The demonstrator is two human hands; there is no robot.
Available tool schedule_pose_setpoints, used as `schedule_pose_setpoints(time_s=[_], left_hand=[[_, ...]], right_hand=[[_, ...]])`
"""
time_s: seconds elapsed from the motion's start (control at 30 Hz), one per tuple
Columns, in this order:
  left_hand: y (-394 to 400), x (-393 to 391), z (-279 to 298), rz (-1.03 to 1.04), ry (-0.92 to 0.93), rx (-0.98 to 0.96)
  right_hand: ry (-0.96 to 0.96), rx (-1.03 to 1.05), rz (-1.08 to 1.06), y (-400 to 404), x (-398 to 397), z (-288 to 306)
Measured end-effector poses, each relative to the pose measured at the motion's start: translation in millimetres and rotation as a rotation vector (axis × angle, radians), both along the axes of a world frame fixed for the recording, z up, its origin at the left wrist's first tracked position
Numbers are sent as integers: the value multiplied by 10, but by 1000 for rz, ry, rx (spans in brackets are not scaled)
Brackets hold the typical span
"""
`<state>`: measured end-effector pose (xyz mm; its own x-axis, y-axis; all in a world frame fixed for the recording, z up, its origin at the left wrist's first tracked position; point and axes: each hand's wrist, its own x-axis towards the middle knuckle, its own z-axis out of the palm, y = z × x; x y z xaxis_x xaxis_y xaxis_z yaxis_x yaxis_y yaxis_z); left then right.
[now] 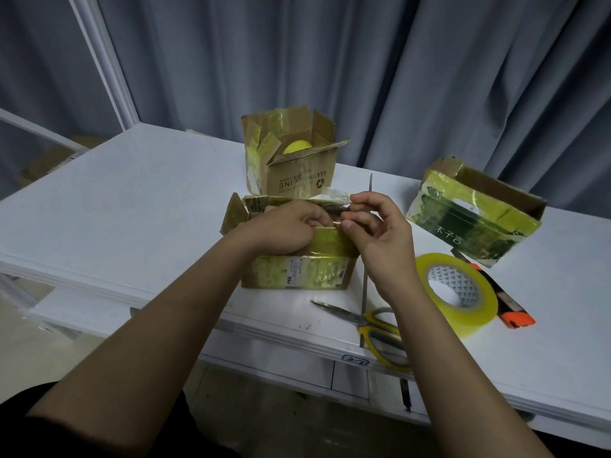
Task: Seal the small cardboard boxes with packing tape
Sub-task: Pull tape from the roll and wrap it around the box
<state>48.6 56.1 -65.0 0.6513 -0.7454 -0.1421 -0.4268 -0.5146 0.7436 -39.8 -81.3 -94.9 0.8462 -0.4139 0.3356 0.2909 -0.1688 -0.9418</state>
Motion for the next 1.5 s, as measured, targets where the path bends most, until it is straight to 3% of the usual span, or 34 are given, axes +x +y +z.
schedule_pose_setpoints(time_s=[0.17, 0.33, 0.6, 0.73, 0.8, 0.87, 0.93, 1.07, 1.2, 1.4, 1.5], left_hand=[[-5, -46, -9, 39, -2, -16], [-88, -107, -180, 210, -208, -75], [-137, -143, -275, 252, -269, -71], [-133, -131, -287, 267, -245, -85], [-136, -127, -292, 264, -224, -92], [-150, -118, -286, 267, -220, -89], [-159, -94, -263, 269, -206, -74], [-144, -89, -237, 246, -79, -113], [-153, -114, -205, 280, -159, -90], [-184, -118, -238, 331, -219, -83], [-170, -127, -254, 355, -188, -105]], right_hand=[[-3, -5, -30, 18, -3, -5], [-11, -1, -55, 55, -1, -21], [-42, -38, -234, 85, 55, -15], [15, -301, -306, 70, -8, 1], [-44, -366, -407, 41, -120, -4], [-144, -195, -463, 56, -276, -62], [-164, 74, -352, 158, -403, -179], [65, 377, -104, 432, -323, -394], [136, 537, -79, 424, -184, -431], [348, 304, -24, 278, -171, -372], [519, -132, -54, 199, -296, -394]])
